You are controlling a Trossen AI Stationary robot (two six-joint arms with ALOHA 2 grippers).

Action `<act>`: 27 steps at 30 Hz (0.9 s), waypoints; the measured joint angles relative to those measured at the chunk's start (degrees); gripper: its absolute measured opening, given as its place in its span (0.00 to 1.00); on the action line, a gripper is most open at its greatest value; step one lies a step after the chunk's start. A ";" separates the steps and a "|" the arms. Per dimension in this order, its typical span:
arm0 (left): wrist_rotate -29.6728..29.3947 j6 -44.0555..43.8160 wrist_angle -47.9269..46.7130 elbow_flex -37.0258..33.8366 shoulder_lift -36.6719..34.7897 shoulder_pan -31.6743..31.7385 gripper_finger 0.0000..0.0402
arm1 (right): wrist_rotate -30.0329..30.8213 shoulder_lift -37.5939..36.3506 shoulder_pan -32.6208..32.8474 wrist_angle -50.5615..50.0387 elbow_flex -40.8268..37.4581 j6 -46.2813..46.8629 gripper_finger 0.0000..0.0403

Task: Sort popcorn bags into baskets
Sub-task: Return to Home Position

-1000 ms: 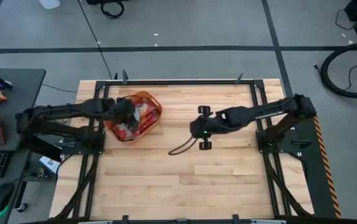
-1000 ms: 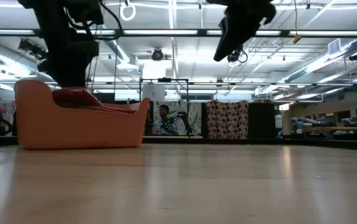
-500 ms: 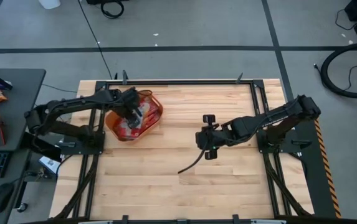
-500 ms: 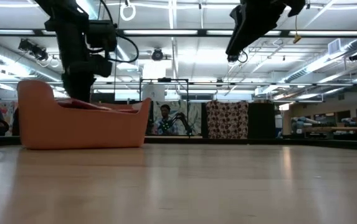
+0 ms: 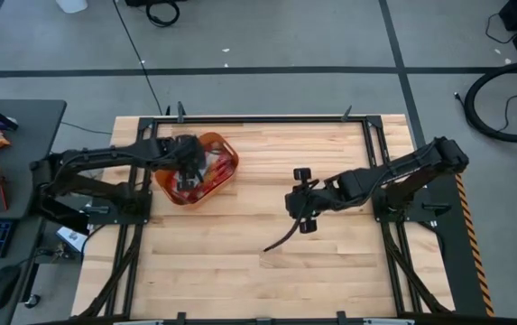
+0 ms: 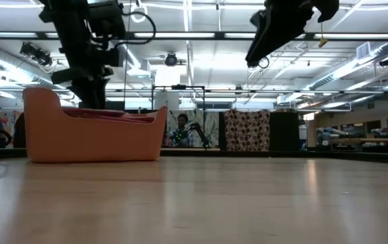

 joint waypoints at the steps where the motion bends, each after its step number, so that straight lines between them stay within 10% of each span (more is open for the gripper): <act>1: -0.48 -0.18 0.15 0.00 -0.71 -1.04 0.40 | -2.25 -0.80 -0.72 3.07 -2.06 0.01 0.22; 12: 4.30 -19.48 7.26 -0.12 -6.62 -9.79 0.37 | -13.46 -16.03 -8.51 26.35 -21.94 4.74 0.21; 17: 8.16 -21.30 25.65 -7.24 -9.90 -16.83 0.37 | -15.25 -23.68 -10.08 44.84 -32.88 5.10 0.21; 27: 7.96 -21.06 42.94 -17.58 -22.02 -21.04 0.37 | -17.08 -40.28 -17.08 50.27 -46.37 6.63 0.21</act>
